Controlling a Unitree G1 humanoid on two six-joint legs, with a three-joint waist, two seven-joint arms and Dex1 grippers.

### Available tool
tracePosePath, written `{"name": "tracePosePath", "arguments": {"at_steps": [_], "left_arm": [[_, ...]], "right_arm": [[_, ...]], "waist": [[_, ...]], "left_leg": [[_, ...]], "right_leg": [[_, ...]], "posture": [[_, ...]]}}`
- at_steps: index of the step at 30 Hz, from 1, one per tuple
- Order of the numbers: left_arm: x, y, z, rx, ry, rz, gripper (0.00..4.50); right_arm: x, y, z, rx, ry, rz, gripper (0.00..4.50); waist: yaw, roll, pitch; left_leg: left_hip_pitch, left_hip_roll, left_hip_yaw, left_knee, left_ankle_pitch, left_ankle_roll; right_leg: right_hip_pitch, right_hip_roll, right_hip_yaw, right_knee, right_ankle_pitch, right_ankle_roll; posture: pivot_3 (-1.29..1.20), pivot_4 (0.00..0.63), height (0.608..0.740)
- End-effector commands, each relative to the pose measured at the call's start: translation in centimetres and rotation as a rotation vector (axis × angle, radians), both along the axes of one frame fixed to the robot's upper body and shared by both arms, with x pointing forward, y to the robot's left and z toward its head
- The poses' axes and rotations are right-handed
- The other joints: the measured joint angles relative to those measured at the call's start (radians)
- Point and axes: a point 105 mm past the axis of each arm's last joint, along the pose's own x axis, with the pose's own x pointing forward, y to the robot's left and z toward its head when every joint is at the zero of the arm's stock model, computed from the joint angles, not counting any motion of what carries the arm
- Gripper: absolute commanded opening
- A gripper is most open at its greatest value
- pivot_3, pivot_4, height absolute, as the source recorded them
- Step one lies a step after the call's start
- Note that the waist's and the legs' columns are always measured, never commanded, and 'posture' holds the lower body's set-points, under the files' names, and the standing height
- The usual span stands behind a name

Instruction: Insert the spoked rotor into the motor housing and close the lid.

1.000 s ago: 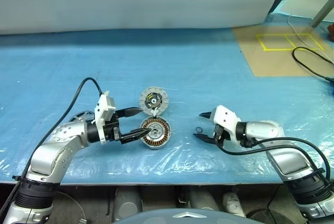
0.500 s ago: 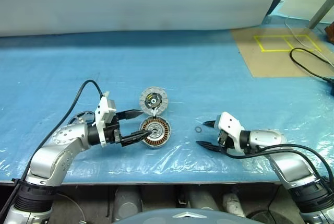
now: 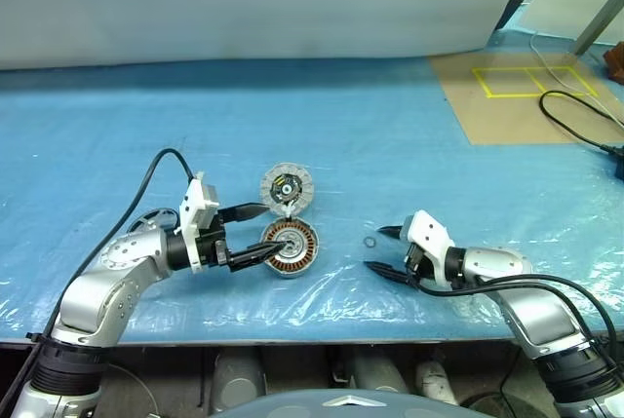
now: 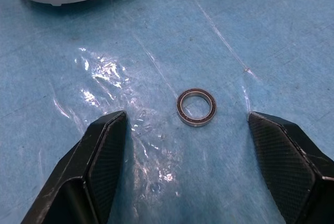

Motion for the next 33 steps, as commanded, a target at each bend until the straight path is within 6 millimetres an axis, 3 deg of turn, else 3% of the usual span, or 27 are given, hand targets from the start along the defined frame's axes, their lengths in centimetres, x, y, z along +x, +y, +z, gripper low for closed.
{"name": "tracePosePath", "arguments": {"at_steps": [1, 4, 11, 24, 29, 33], "left_arm": [[-0.2, -0.4, 0.6, -0.011, -0.031, -0.015, 4.5], [-0.2, -0.5, 0.4, -0.012, -0.03, -0.016, 4.5], [0.0, -0.6, 0.6, -0.018, -0.033, -0.012, 4.5], [0.1, -0.5, 0.7, -0.023, -0.032, -0.006, 4.5], [-0.1, -0.4, 0.9, -0.035, -0.027, -0.016, 4.5], [-0.5, -0.1, 1.3, -0.048, -0.043, -0.026, 4.5]], "right_arm": [[-0.1, -0.8, -1.7, -0.03, 0.038, -0.041, 3.72], [0.1, -1.0, -1.8, -0.037, 0.029, -0.049, 3.02], [0.3, -1.2, -2.3, -0.049, 0.029, -0.052, 0.72], [0.7, -1.2, -2.4, -0.043, 0.027, -0.051, 0.66], [1.2, -0.2, -0.4, 0.018, 0.015, -0.018, 0.66], [1.0, 1.0, 2.6, 0.051, -0.002, 0.08, 0.66]], "waist": [[0.0, 0.0, 0.0], [0.0, 0.0, 0.0], [0.001, 0.0, 0.0], [-0.001, -0.001, -0.001], [-0.002, -0.001, -0.001], [0.0, 0.0, 0.0]], "left_leg": [[0.0, 0.0, 0.0, 0.0, 0.0, 0.0], [0.001, 0.0, 0.0, 0.0, 0.0, 0.0], [0.001, 0.0, 0.0, -0.001, 0.0, 0.0], [0.003, 0.0, 0.0, -0.004, 0.0, 0.001], [0.003, 0.0, 0.0, -0.004, 0.0, 0.001], [0.002, 0.0, 0.0, -0.005, 0.0, 0.0]], "right_leg": [[0.0, 0.0, 0.0, 0.0, 0.0, 0.0], [0.001, 0.0, 0.0, 0.0, 0.0, 0.0], [0.002, -0.001, 0.0, -0.002, 0.0, 0.0], [0.004, -0.001, 0.0, -0.004, 0.0, 0.0], [0.004, -0.001, 0.0, -0.004, 0.0, 0.001], [0.001, -0.001, 0.0, -0.005, 0.002, -0.003]], "posture": [[0.0, 0.15, 0.74], [0.0, 0.15, 0.74], [0.0, 0.15, 0.74], [0.0, 0.15, 0.74], [0.0, 0.15, 0.74], [0.0, 0.15, 0.74]]}}
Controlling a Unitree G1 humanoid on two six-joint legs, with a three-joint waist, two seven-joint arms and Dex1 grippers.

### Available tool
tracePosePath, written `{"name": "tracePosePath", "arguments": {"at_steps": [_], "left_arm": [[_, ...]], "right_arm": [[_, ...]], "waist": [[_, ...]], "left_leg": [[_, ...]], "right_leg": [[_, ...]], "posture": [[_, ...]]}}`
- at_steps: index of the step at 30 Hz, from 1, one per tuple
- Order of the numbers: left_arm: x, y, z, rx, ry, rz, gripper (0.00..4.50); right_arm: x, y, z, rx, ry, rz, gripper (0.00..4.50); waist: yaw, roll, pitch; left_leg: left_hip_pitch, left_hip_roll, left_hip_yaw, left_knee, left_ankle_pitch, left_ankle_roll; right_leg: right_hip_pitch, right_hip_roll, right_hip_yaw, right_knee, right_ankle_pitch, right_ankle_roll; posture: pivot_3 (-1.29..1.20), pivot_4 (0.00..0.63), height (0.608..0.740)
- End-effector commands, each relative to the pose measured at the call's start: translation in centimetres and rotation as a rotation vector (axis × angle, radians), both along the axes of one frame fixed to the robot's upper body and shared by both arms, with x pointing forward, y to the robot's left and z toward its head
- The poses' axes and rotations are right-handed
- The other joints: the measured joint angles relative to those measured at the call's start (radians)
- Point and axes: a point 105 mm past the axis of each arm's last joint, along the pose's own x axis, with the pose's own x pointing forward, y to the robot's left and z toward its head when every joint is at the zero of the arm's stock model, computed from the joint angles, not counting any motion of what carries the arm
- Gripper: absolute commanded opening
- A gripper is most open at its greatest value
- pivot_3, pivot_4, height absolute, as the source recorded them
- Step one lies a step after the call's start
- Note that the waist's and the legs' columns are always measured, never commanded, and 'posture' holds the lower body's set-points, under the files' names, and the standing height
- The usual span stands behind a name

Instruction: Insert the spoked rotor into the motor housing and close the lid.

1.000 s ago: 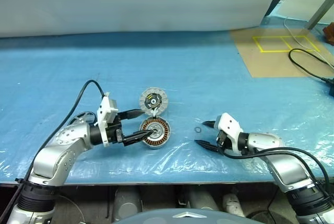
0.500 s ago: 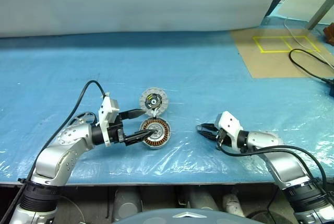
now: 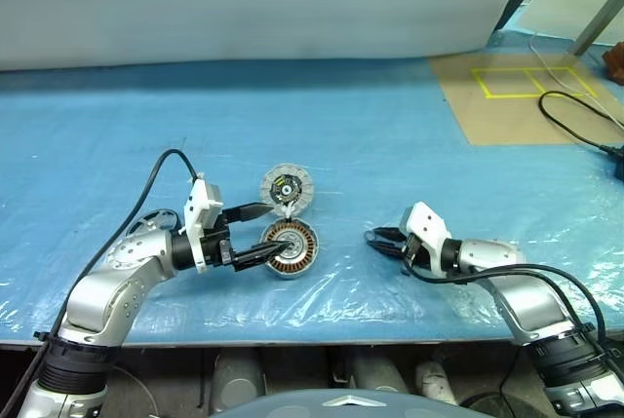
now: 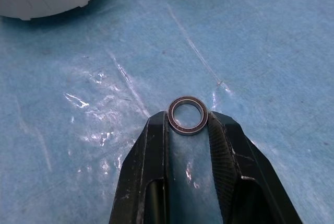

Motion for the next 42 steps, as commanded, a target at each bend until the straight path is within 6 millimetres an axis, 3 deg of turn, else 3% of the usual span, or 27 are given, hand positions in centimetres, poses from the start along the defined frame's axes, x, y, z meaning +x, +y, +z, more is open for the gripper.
{"name": "tracePosePath", "arguments": {"at_steps": [1, 9, 12, 15, 25, 35, 42], "left_arm": [[-0.7, 0.3, 0.9, 0.004, -0.052, -0.031, 4.5], [-1.3, 0.9, 0.3, 0.081, -0.072, -0.05, 4.5], [-1.6, 1.5, -0.2, 0.135, -0.093, -0.064, 4.5], [-2.5, 2.0, -1.3, 0.209, -0.121, -0.102, 4.5], [-3.4, 1.9, -1.1, 0.181, -0.18, -0.068, 4.5], [-4.6, 4.8, -1.1, 0.178, -0.194, 0.045, 4.5], [-5.1, 4.4, -1.1, 0.173, -0.19, 0.053, 4.5]], "right_arm": [[-0.3, 1.0, 2.5, 0.015, -0.024, 0.088, 0.66], [0.7, 4.0, 8.6, 0.09, -0.057, 0.259, 0.66], [0.8, 4.9, 10.0, 0.105, -0.052, 0.311, 0.66], [0.3, 6.0, 9.6, 0.081, -0.024, 0.386, 0.66], [0.8, 7.9, 8.9, 0.073, 0.005, 0.522, 0.66], [1.5, 9.6, 7.6, 0.056, 0.009, 0.631, 0.66], [1.5, 10.2, 7.2, 0.05, 0.048, 0.685, 0.66]], "waist": [[0.0, 0.0, 0.0], [0.001, 0.001, 0.001], [0.001, 0.001, 0.001], [0.002, 0.001, 0.001], [-0.002, 0.002, 0.001], [0.001, 0.001, 0.001], [0.001, 0.001, 0.001]], "left_leg": [[0.0, 0.0, 0.0, 0.0, 0.0, 0.0], [-0.003, 0.0, 0.0, -0.003, 0.001, -0.002], [-0.002, 0.0, 0.0, -0.003, 0.001, -0.002], [-0.002, 0.0, 0.0, -0.004, 0.002, -0.002], [-0.002, 0.0, 0.0, -0.003, 0.002, -0.003], [-0.002, 0.0, 0.0, -0.003, 0.002, -0.003], [-0.002, 0.001, 0.0, -0.001, 0.002, -0.002]], "right_leg": [[-0.001, 0.0, 0.0, 0.0, 0.001, -0.002], [-0.005, 0.0, -0.001, -0.001, 0.002, -0.003], [-0.004, 0.0, -0.001, -0.001, 0.002, -0.003], [-0.004, 0.0, -0.001, -0.001, 0.002, -0.003], [-0.005, -0.001, -0.001, 0.0, 0.002, -0.003], [-0.005, -0.001, -0.002, 0.0, 0.002, -0.003], [-0.005, -0.001, -0.002, 0.001, 0.002, -0.003]], "posture": [[0.0, 0.15, 0.74], [0.0, 0.15, 0.74], [0.0, 0.15, 0.74], [0.0, 0.15, 0.74], [0.0, 0.15, 0.74], [0.0, 0.15, 0.74], [0.0, 0.15, 0.74]]}}
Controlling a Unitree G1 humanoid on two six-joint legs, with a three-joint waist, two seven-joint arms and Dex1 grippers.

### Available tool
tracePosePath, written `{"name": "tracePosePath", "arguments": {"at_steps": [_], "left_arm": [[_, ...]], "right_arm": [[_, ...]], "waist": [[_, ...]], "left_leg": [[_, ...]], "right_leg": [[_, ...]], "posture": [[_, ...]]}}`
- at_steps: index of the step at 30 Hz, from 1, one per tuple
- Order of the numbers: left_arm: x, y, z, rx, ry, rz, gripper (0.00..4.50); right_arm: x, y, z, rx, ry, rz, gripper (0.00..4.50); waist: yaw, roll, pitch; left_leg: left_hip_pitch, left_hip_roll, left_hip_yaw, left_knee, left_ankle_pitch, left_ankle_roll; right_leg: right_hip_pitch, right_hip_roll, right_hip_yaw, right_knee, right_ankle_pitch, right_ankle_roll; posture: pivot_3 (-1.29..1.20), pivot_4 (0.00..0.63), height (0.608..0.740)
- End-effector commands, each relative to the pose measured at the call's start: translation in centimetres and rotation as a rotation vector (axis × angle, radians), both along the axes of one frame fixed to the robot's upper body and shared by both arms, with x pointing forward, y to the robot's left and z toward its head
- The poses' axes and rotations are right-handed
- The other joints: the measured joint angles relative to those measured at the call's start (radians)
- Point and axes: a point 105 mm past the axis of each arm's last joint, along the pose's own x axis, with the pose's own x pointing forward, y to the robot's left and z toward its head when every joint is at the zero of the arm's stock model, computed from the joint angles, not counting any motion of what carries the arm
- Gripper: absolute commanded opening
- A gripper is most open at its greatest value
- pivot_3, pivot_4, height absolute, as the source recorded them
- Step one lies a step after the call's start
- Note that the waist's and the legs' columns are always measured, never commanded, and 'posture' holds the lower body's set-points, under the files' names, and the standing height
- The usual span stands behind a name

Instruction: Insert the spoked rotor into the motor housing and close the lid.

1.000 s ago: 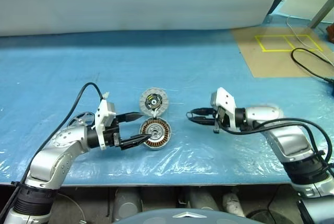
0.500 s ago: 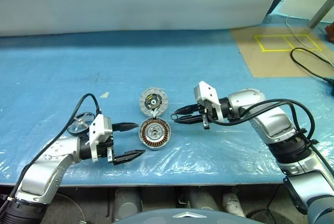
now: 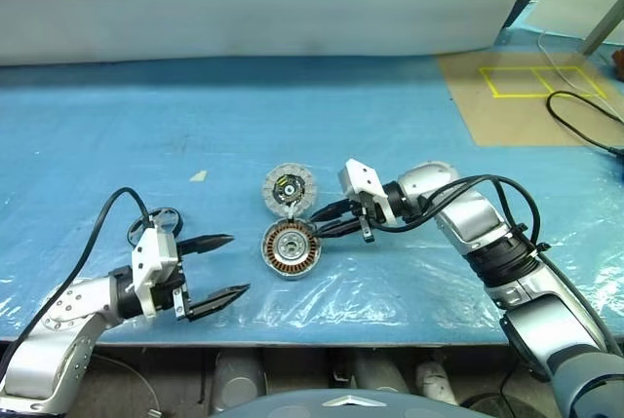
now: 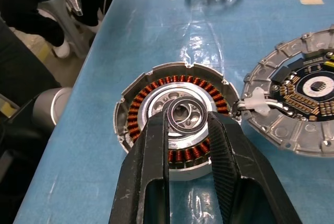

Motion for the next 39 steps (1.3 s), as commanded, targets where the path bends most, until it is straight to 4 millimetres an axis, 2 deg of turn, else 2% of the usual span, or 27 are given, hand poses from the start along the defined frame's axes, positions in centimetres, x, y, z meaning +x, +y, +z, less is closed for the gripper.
{"name": "tracePosePath", "arguments": {"at_steps": [1, 6, 10, 13, 20, 27, 39], "left_arm": [[-0.6, -0.7, 0.9, -0.01, -0.041, -0.021, 4.5], [-2.3, -1.2, 0.2, -0.002, 0.005, -0.071, 4.5], [-1.5, -0.8, 0.7, 0.004, -0.021, -0.037, 4.5], [-1.3, -0.7, 0.9, -0.001, -0.024, -0.019, 4.5], [-1.5, -0.9, 0.7, 0.003, -0.016, -0.02, 4.5], [-1.4, -1.2, 0.9, 0.004, -0.02, -0.023, 4.5], [-1.3, -1.6, 0.7, 0.002, -0.016, -0.03, 4.5]], "right_arm": [[-0.2, 0.9, 0.6, 0.024, -0.021, 0.058, 0.66], [-0.2, 2.4, 0.0, 0.032, -0.03, 0.096, 0.66], [0.5, 3.0, -0.8, 0.02, -0.066, 0.086, 0.66], [0.1, 3.3, -1.0, 0.011, -0.065, 0.114, 0.66], [-0.8, 3.2, -2.1, -0.014, -0.054, 0.156, 0.66], [-0.4, 3.7, -2.7, -0.013, -0.08, 0.143, 0.66], [0.0, 2.8, -3.3, -0.044, -0.11, 0.132, 0.66]], "waist": [[0.0, 0.0, 0.0], [-0.004, 0.0, 0.0], [0.0, 0.0, 0.0], [0.0, 0.0, 0.0], [-0.001, 0.0, 0.0], [-0.002, 0.0, 0.0], [-0.002, 0.0, 0.0]], "left_leg": [[0.0, 0.0, 0.0, 0.0, 0.0, 0.0], [0.0, 0.0, 0.0, -0.001, 0.0, 0.0], [0.0, 0.0, 0.0, 0.0, -0.001, 0.002], [-0.001, 0.0, 0.001, 0.001, -0.001, 0.002], [-0.001, 0.0, 0.001, 0.0, -0.001, 0.001], [0.0, 0.0, 0.001, 0.002, -0.001, 0.002], [0.0, 0.0, 0.001, 0.002, -0.001, 0.002]], "right_leg": [[0.0, 0.0, 0.0, 0.0, 0.0, 0.0], [-0.001, 0.0, 0.0, 0.0, 0.0, 0.0], [-0.001, 0.0, -0.001, 0.001, 0.0, -0.001], [-0.001, -0.002, -0.001, 0.002, 0.0, -0.001], [-0.001, -0.002, -0.002, 0.002, 0.0, -0.001], [-0.001, -0.002, -0.002, 0.003, 0.0, -0.001], [-0.001, -0.002, -0.002, 0.004, 0.0, -0.001]], "posture": [[0.0, 0.15, 0.74], [0.0, 0.15, 0.74], [0.0, 0.15, 0.74], [0.0, 0.15, 0.74], [0.0, 0.15, 0.74], [0.0, 0.15, 0.74], [0.0, 0.15, 0.74]]}}
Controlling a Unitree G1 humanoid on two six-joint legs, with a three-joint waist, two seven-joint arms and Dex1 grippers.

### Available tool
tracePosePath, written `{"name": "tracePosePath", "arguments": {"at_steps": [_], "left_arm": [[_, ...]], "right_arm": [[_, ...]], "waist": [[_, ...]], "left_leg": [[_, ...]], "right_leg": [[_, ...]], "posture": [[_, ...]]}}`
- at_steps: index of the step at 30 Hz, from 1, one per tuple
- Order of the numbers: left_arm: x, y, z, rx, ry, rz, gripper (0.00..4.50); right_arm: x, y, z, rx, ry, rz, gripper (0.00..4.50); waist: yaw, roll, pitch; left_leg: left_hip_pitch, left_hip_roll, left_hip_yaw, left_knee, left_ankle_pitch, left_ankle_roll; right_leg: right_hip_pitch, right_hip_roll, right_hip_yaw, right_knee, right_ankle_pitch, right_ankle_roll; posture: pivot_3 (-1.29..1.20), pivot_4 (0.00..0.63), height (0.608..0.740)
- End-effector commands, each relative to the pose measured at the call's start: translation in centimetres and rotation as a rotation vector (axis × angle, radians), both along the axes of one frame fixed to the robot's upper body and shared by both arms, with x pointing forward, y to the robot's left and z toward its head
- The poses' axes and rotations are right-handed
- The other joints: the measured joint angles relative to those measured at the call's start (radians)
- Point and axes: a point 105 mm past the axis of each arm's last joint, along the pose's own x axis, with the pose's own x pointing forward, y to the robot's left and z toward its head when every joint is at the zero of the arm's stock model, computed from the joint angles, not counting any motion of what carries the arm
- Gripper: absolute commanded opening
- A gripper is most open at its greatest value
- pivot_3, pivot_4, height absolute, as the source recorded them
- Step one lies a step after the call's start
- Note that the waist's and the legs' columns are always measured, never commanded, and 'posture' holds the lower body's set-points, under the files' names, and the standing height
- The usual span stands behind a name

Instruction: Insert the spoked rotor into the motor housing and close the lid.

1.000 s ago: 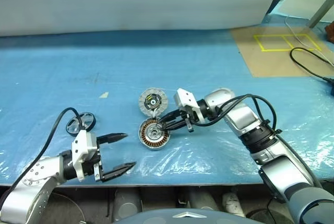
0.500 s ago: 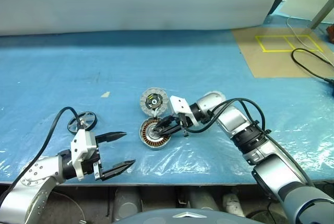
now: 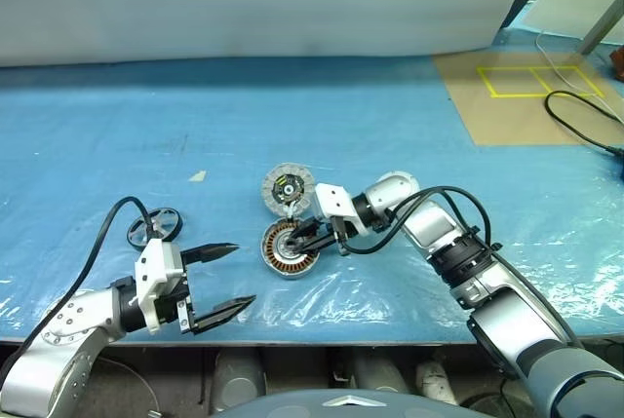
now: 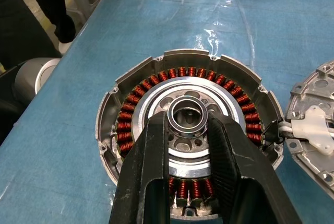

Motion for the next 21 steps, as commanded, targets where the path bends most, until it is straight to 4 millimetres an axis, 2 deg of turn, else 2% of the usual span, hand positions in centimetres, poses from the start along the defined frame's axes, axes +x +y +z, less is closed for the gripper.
{"name": "tracePosePath", "arguments": {"at_steps": [1, 21], "left_arm": [[0.02, -0.64, 0.62, -0.003, -0.026, -0.024, 4.5], [0.21, -0.55, 0.37, -0.007, -0.017, -0.015, 4.5]], "right_arm": [[-0.03, -0.15, 0.13, 0.005, -0.014, 0.005, 0.66], [0.46, 0.1, 0.77, 0.038, -0.069, 0.006, 0.66]], "waist": [[0.0, 0.0, 0.0], [0.0, 0.0, 0.0]], "left_leg": [[0.0, 0.0, 0.0, 0.0, 0.0, 0.0], [0.0, 0.0, 0.0, 0.001, 0.0, 0.0]], "right_leg": [[0.0, 0.0, 0.0, 0.0, 0.0, 0.0], [0.0, 0.0, 0.0, 0.002, 0.0, 0.0]], "posture": [[0.0, 0.15, 0.74], [0.0, 0.15, 0.74]]}}
